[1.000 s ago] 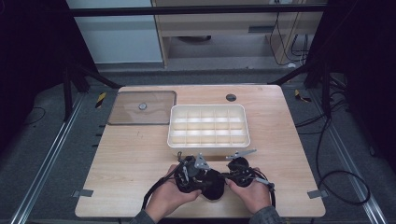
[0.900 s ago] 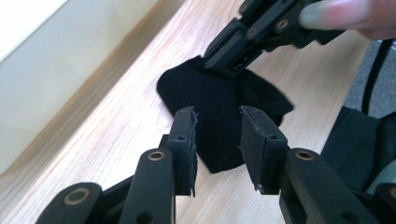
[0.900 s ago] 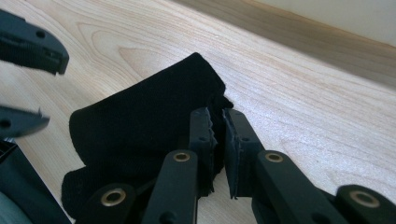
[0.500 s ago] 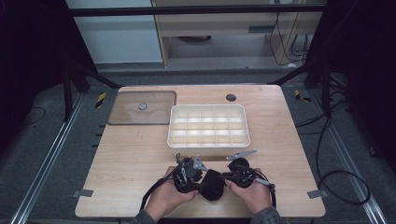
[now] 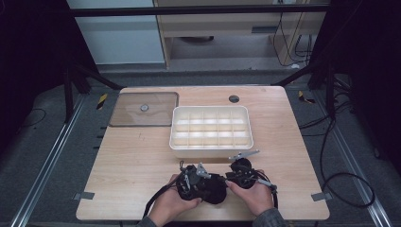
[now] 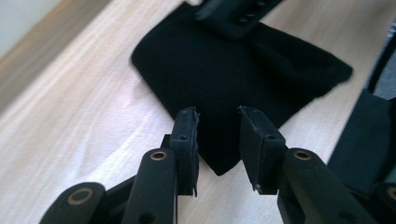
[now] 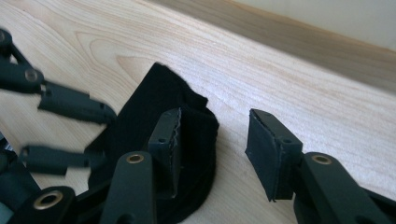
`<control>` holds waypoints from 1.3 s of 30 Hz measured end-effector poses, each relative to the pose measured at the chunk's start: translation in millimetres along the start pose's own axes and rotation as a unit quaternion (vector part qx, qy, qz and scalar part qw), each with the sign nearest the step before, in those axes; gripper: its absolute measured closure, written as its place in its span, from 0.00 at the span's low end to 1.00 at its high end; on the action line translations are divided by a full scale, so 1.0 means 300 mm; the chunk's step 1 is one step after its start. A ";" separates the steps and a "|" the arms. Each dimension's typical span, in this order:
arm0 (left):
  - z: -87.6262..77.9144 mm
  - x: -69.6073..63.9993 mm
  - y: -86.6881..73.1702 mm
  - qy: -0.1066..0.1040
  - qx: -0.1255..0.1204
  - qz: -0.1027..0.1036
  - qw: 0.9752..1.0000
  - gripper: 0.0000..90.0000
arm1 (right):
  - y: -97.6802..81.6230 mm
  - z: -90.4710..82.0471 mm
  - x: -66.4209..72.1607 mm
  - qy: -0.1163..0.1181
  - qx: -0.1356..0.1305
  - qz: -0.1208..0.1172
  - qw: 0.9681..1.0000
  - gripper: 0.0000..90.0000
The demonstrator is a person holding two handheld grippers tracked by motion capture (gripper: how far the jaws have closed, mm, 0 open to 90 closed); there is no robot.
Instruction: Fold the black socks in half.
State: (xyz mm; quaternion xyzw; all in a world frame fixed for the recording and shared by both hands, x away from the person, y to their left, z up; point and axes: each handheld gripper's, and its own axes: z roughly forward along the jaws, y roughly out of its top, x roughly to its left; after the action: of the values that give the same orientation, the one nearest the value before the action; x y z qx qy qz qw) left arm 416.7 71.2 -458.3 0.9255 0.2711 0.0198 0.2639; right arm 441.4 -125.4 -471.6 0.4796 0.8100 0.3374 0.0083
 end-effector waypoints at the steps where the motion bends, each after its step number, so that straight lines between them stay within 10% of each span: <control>1: 0.001 -0.003 -0.001 0.000 -0.002 0.000 1.000 0.74 | 0.003 0.000 0.001 0.000 0.001 0.000 1.000 0.61; 14: -0.045 0.010 -0.019 0.010 -0.024 -0.007 1.000 0.67 | 0.019 -0.012 0.042 0.010 -0.003 -0.008 1.000 0.52; 20: -0.098 0.037 -0.045 0.057 -0.032 -0.007 0.998 0.52 | 0.022 -0.015 0.049 0.011 -0.005 -0.008 1.000 0.44; 30: -0.185 0.211 -0.193 0.154 -0.045 -0.063 0.985 0.12 | 0.045 -0.016 0.069 0.006 0.004 -0.009 1.000 0.30; 39: -0.224 0.362 -0.351 0.193 -0.077 -0.135 0.969 0.07 | 0.021 0.031 0.060 0.003 0.036 0.003 0.999 0.35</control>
State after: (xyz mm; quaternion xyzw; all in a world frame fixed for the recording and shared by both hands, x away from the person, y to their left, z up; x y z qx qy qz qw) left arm 445.4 234.0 -464.7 0.8357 0.4372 0.1829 0.2774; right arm 439.8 -104.4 -469.8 0.4815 0.8200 0.3091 -0.0122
